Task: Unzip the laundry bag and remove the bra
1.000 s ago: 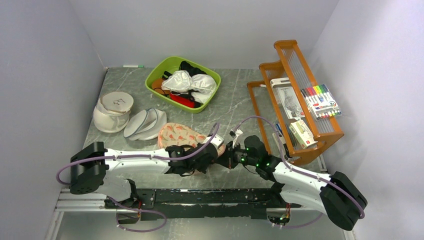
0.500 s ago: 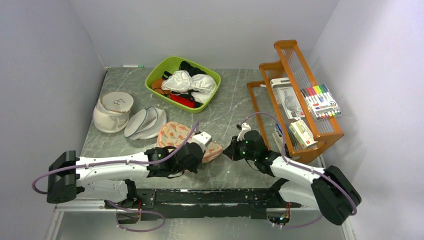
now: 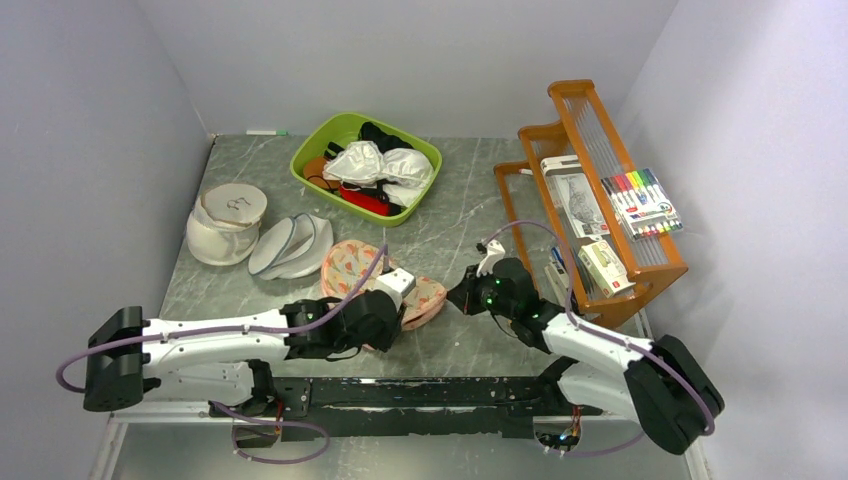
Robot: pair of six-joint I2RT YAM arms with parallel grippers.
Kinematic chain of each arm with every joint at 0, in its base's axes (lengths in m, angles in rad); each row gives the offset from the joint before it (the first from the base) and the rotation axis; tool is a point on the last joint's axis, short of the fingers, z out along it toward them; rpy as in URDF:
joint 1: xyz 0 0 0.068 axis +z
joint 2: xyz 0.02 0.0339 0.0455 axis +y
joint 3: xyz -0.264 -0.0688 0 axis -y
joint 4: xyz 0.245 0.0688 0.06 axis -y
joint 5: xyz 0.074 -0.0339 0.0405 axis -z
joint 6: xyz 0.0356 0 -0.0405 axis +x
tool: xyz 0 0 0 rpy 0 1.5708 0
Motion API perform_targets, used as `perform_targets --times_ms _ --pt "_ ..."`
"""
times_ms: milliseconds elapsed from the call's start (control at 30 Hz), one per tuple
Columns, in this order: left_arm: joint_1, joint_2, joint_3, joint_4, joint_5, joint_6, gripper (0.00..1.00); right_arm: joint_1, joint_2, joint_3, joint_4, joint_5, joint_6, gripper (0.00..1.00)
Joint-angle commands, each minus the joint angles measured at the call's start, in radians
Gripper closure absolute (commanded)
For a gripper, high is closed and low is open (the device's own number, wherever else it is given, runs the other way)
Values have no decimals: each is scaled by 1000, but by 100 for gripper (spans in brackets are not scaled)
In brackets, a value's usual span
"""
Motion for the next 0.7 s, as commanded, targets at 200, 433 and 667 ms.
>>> perform_targets --times_ms 200,433,667 --pt "-5 58 181 10 163 138 20 -14 -168 -19 -22 -124 -61 100" --pt "-5 202 275 43 98 136 18 -15 -184 -54 31 -214 -2 100" --pt "-5 360 358 -1 -26 142 19 -13 -231 -89 42 -232 30 100"
